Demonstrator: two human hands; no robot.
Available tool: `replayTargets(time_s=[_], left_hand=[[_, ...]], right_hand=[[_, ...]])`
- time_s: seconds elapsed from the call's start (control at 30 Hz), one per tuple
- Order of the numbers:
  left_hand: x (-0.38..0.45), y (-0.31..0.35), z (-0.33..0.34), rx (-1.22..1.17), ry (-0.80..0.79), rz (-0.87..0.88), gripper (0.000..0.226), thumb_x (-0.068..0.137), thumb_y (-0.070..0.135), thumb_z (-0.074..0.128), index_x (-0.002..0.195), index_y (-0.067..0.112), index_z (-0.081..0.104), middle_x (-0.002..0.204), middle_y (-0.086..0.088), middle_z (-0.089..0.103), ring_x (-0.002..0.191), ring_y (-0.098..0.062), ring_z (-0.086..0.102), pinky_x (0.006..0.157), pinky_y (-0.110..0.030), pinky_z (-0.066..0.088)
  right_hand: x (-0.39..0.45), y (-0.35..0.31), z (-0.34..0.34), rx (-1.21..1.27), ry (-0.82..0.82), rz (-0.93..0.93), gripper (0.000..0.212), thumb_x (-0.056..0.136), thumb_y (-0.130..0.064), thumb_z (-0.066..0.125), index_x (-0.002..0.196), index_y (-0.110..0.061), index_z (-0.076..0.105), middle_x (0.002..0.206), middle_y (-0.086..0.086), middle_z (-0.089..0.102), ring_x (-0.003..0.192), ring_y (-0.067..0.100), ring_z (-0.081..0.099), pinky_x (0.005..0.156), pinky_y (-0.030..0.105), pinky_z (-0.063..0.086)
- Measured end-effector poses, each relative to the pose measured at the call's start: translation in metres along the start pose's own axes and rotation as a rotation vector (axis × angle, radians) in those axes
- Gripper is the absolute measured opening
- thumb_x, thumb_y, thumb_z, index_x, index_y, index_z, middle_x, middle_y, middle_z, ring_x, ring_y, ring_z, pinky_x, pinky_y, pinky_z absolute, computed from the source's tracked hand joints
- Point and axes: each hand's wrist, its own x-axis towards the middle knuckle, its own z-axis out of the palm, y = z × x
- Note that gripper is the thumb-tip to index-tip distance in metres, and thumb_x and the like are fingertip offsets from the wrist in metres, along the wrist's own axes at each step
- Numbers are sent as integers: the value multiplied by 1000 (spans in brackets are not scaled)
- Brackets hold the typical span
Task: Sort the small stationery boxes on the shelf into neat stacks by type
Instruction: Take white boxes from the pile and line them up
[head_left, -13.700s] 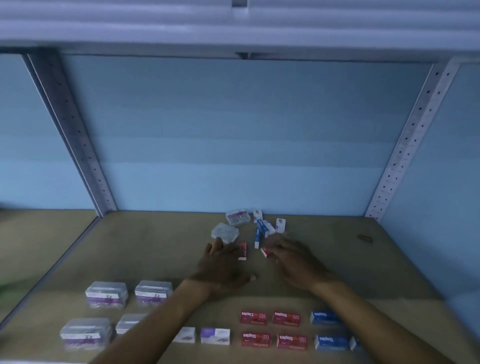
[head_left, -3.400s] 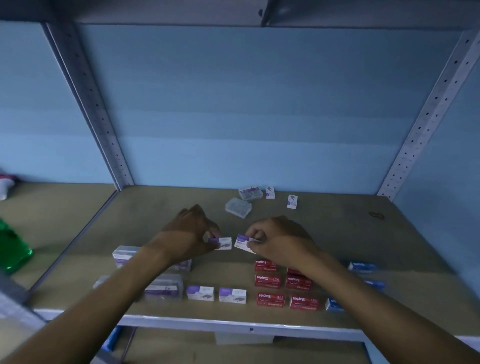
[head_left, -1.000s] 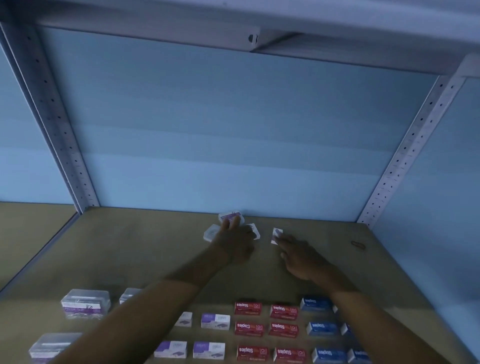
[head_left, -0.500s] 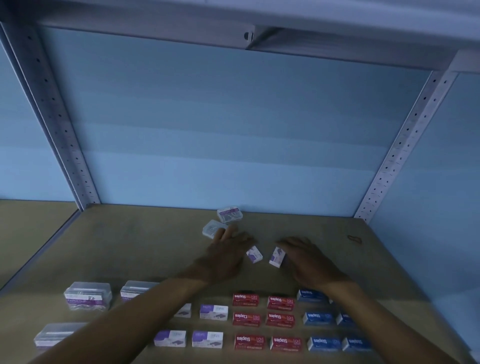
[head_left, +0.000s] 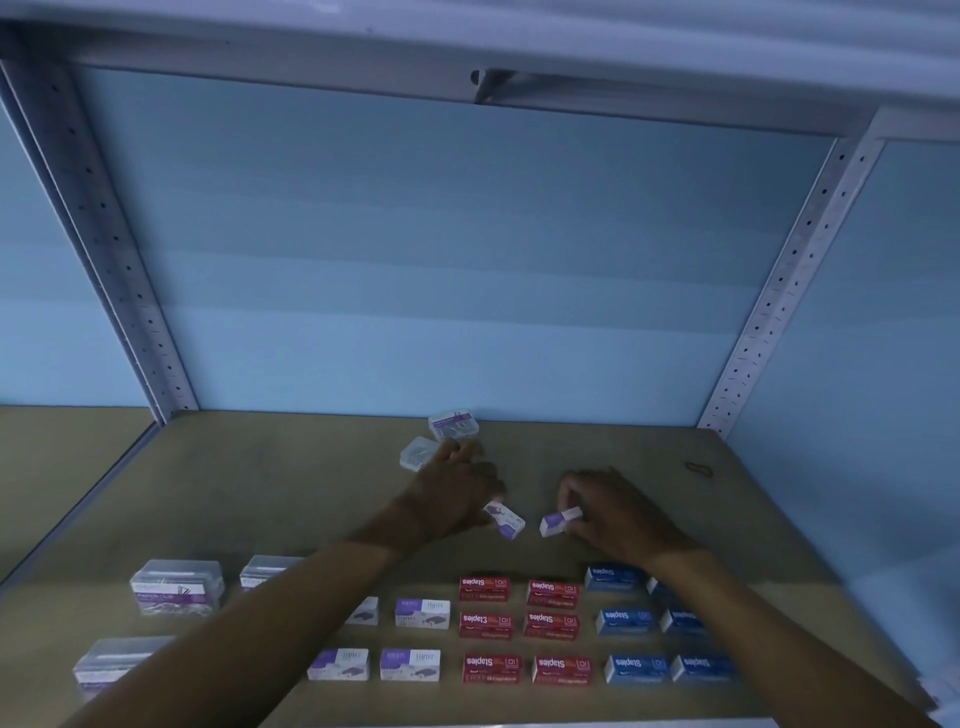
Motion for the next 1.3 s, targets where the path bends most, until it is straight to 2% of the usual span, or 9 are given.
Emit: replayTargets(time_s=[0.1, 0.23, 0.4, 0.63, 0.8, 0.93, 1.07, 1.17, 1.3], left_hand=[[-4, 3, -4, 45, 26, 43, 35, 101, 42, 37, 122, 30, 63, 132, 2, 61, 133, -28, 41, 107, -44, 33], [-5, 7, -7, 110, 17, 78, 31, 104, 27, 38, 124, 28, 61, 136, 0, 56, 133, -29, 39, 105, -44, 32], [-7, 9, -8, -21, 21, 43, 34, 104, 37, 36, 122, 27, 63, 129, 2, 60, 124, -23, 45, 98, -39, 32], [-12, 15, -5, -311, 45, -69, 38, 92, 46, 55, 122, 24, 64, 126, 3, 65, 119, -18, 49, 102, -38, 35], [-11, 27, -8, -256, 71, -161, 38, 92, 44, 55, 123, 23, 58, 119, -8, 67, 115, -25, 52, 98, -38, 39], [-9, 34, -9, -188, 93, -208, 47, 92, 47, 54, 133, 25, 51, 125, -10, 65, 121, -28, 52, 104, -41, 39], [-9, 23, -14, -132, 137, -86, 49, 93, 24, 61, 140, 32, 48, 134, -3, 61, 122, -27, 52, 101, -43, 46], [-9, 12, -18, -104, 110, 51, 53, 93, 11, 56, 138, 39, 51, 141, 2, 51, 125, -25, 46, 103, -45, 42], [-7, 9, -20, -58, 99, 119, 34, 94, 23, 59, 125, 37, 63, 145, 5, 48, 130, -23, 43, 107, -44, 40]], right_hand=[[-6, 0, -1, 17, 30, 8, 15, 82, -19, 73, 76, -26, 61, 81, -13, 65, 75, 4, 58, 68, 35, 54], [-12, -1, 0, 21, 26, 22, 18, 83, -20, 75, 77, -29, 60, 85, -12, 66, 81, 6, 59, 71, 31, 54], [-14, 0, 1, 31, 21, 55, 19, 82, -25, 78, 80, -33, 61, 89, -16, 67, 83, 5, 61, 74, 33, 56], [-15, 3, 5, 46, 34, 89, 13, 83, -29, 76, 91, -34, 67, 89, -19, 68, 79, 2, 62, 72, 32, 58], [-13, 3, 5, 47, 45, 107, 13, 84, -31, 75, 97, -32, 74, 91, -17, 71, 77, 3, 63, 72, 33, 58], [-11, 3, 1, 15, 22, 52, 12, 87, -25, 74, 97, -30, 79, 101, -8, 75, 86, 8, 64, 80, 35, 58], [-11, 1, -3, 24, 34, 29, 13, 90, -25, 74, 94, -37, 79, 104, -2, 65, 93, 15, 57, 85, 36, 54], [-11, -2, -4, 14, 29, 46, 14, 92, -24, 72, 97, -36, 79, 105, -2, 65, 93, 15, 56, 87, 34, 54], [-12, -6, -5, 30, 10, 49, 15, 93, -23, 70, 100, -32, 80, 106, -3, 68, 91, 13, 58, 86, 30, 53]])
